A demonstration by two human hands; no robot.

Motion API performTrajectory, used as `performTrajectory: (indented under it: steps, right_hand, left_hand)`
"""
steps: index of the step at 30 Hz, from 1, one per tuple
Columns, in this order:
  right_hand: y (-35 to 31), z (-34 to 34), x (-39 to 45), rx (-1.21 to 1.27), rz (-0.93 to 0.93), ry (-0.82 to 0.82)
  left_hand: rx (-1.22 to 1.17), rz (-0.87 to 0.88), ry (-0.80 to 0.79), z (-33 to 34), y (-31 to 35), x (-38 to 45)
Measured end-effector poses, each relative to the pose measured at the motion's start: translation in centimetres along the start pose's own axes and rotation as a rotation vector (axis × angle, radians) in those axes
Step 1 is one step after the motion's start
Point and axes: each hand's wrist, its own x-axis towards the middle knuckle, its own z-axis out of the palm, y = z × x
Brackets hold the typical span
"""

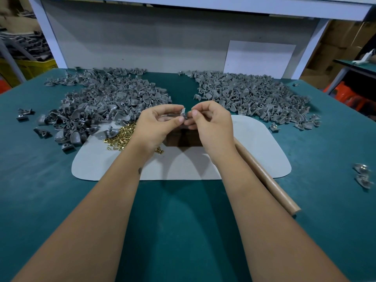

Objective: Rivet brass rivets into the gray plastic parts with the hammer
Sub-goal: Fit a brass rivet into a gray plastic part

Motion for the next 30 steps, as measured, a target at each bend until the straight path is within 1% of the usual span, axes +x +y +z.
performTrajectory:
  steps: [2,5,7,12,21,30]
  right_hand:
    - [-0.05,-0.05,-0.03,-0.024,-0.001,0.008]
    - [0.03,-0.23,0.04,-0.168,-0.052,0.056]
    - [0.01,-0.32,0.07,-0.232,-0.077,0.065]
    - [0.09,-0.14,0.05,-0.265,-0.076,0.038]
    - [0.26,-0.05,0.12,-0.274,-0.072,0.036]
    - [0.04,0.02,-0.07,-0.245,-0.079,0.035]
  left_hand:
    - [-0.022,0.003,-0.01,0.05,-0.06,-0.04]
    - [-0.013,0.043,-0.014,0.13,-0.09,0.05]
    - [-0.033,0.035,-0.023,0.18,-0.02,0.0]
    - [-0.061,0.02,-0.037,0.2,0.04,-0.02]
    - [-0.109,0.013,-0.033,0.2,0.11,-0.1]
    - [-0.142,-0.004,-0.016,0.29,-0.04,-0.04]
